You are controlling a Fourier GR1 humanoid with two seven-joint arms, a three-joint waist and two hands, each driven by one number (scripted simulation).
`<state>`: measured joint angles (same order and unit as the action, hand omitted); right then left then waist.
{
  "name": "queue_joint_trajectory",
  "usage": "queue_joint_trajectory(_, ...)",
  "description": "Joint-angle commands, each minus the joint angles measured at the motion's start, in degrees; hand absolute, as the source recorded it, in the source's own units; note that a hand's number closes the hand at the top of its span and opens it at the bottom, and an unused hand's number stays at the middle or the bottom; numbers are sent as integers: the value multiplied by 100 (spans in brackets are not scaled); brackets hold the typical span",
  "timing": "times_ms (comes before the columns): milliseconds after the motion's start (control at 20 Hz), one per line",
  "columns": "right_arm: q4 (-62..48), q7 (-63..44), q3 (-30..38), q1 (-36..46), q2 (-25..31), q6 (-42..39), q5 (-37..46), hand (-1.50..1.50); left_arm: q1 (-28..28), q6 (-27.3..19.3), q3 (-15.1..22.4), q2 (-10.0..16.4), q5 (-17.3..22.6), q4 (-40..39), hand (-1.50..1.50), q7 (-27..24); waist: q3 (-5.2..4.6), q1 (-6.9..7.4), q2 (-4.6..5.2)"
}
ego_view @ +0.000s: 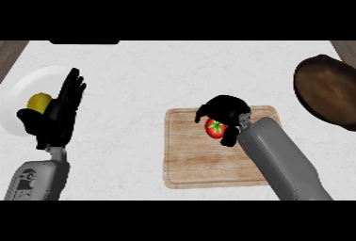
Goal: Pick the tomato from the cutting board and place it in the pan
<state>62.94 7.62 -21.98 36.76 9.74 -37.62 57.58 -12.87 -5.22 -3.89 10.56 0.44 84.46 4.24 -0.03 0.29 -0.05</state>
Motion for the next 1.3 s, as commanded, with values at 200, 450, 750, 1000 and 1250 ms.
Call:
queue_joint_trajectory(200, -25, 856, -119, -171, 66, 287, 374, 150, 76, 71, -17, -106, -11, 27, 0, -16, 3, -12, 4)
queue_joint_trajectory(450, 415, 284, -23, -676, -207, 352, 585, 150, 187, 167, -138, 38, -23, 152, 0, 80, 3, -27, -4)
queue_joint_trajectory(750, 2636, -495, 277, -3016, 505, 510, 391, 150, 251, 81, -398, 190, 75, 177, 0, 157, -1, -454, -121)
queue_joint_trajectory(1000, 4630, -673, 731, -3604, 639, 1310, 381, 150, 282, 47, -449, 154, 44, -7, 0, -75, -7, -436, -105)
queue_joint_trajectory(1250, 6124, -741, 1282, -4411, 370, 1666, -176, 150, 289, 167, -389, 168, 111, 159, 0, 48, 0, -287, -60)
